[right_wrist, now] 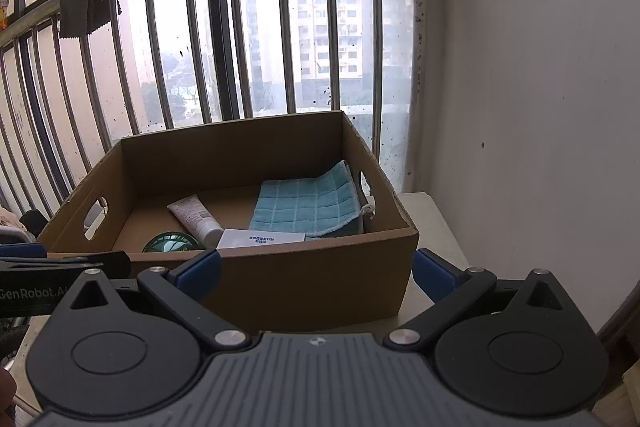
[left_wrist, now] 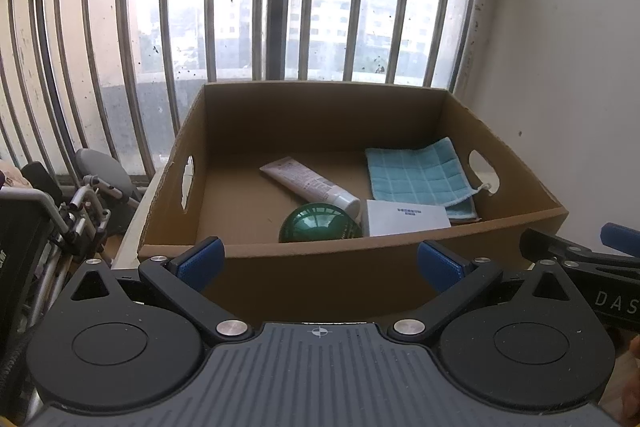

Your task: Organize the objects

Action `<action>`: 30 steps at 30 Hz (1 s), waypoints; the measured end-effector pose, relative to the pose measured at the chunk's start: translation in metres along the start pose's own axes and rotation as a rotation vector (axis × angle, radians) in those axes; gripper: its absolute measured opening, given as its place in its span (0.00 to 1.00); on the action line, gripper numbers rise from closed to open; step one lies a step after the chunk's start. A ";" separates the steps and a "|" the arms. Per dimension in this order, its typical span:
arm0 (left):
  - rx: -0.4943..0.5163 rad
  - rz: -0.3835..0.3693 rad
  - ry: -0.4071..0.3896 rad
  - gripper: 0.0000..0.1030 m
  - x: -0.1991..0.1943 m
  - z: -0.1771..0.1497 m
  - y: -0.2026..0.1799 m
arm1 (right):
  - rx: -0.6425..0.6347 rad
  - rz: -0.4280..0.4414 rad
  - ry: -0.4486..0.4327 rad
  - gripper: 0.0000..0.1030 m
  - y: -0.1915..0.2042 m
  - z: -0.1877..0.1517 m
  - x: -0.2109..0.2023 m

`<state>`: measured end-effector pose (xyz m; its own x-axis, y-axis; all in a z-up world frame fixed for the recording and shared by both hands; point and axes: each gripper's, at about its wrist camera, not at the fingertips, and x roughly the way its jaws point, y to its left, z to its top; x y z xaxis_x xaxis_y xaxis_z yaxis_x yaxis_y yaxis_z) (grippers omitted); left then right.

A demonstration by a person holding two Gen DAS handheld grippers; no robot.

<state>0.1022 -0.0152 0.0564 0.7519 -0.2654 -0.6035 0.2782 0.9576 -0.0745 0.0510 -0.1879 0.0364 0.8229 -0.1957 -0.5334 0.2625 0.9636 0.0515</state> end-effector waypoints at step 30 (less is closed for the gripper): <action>0.000 0.001 0.008 1.00 0.000 0.000 0.000 | -0.003 -0.004 0.007 1.00 -0.002 0.003 0.001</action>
